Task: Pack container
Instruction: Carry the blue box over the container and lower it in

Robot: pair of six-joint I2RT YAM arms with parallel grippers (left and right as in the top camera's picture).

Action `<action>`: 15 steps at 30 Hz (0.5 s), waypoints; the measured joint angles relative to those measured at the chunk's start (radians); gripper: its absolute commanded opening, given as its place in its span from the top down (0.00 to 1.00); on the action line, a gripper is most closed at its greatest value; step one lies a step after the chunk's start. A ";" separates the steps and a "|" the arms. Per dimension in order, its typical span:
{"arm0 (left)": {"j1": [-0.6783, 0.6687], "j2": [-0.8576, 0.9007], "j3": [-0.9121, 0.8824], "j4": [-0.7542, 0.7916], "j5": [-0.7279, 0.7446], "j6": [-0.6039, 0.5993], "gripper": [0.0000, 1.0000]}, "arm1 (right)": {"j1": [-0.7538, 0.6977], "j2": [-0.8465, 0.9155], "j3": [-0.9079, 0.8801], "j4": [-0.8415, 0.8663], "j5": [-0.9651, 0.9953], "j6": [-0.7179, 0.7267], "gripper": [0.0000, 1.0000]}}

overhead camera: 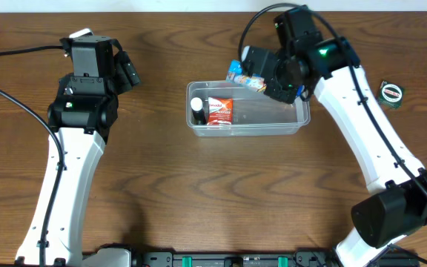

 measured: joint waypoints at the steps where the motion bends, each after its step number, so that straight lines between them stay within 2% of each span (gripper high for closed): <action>1: 0.000 0.000 0.000 0.000 0.000 0.000 0.02 | 0.002 0.000 0.000 -0.002 0.002 -0.011 0.97; 6: 0.000 0.000 0.000 0.000 0.000 0.000 0.02 | -0.005 0.000 -0.021 -0.023 0.015 -0.042 0.96; 15: 0.000 0.000 0.000 0.000 0.000 0.000 0.02 | -0.009 0.000 -0.163 0.005 0.019 -0.060 0.93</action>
